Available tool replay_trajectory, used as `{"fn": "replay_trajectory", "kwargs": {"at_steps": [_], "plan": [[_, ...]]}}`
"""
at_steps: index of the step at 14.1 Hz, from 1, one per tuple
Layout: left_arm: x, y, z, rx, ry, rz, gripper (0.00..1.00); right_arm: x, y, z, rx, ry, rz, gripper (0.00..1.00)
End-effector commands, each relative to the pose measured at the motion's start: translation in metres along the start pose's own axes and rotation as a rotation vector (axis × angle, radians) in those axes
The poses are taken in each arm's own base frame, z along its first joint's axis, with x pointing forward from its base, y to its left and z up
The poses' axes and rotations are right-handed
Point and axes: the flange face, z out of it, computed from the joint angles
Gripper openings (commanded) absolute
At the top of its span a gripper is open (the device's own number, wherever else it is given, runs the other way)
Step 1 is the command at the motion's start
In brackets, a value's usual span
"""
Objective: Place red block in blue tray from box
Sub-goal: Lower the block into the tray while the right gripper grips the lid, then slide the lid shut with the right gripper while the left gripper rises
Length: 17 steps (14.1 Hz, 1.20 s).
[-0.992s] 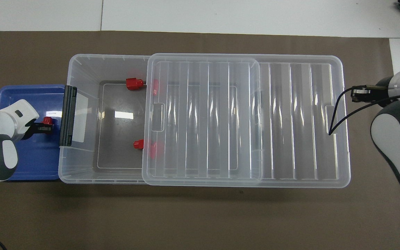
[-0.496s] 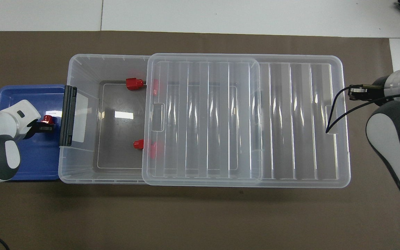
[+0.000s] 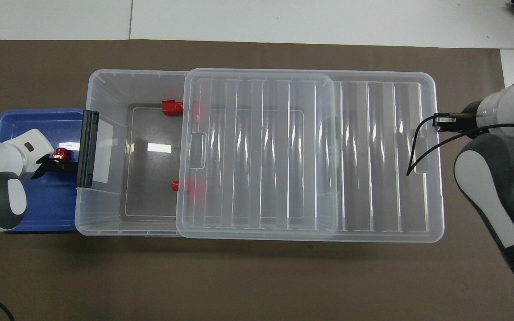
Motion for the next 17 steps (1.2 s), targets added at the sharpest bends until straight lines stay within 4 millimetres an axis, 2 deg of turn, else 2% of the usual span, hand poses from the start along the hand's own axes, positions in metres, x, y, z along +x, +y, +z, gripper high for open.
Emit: {"fn": "replay_trajectory", "kwargs": {"at_steps": [1,4,6,9,11,13,14,17], "plan": [[0.019,-0.009,-0.038,-0.029,-0.048,0.015,1.00,-0.008,-0.016,0.001,0.009,-0.015,-0.018,0.00],[0.034,-0.008,-0.096,-0.053,-0.110,0.023,1.00,-0.014,-0.040,0.000,0.012,-0.036,-0.059,0.00],[0.040,0.000,-0.150,-0.062,-0.130,0.028,1.00,-0.018,-0.045,0.000,0.011,-0.054,-0.070,0.00],[0.051,0.023,-0.237,-0.068,-0.136,0.071,1.00,-0.025,-0.074,0.000,0.017,-0.065,-0.118,0.00],[0.050,0.045,-0.284,-0.061,-0.121,0.065,1.00,-0.030,-0.094,-0.001,0.021,-0.065,-0.153,0.00],[0.042,0.069,-0.309,-0.058,-0.127,0.028,1.00,-0.035,-0.112,-0.004,0.032,-0.063,-0.178,0.00],[0.038,0.076,-0.317,-0.055,-0.115,0.041,1.00,-0.037,-0.114,-0.004,0.038,-0.071,-0.178,0.00],[0.037,0.077,-0.312,-0.054,-0.112,0.040,1.00,-0.047,-0.141,-0.007,0.057,-0.078,-0.220,0.00]]}}
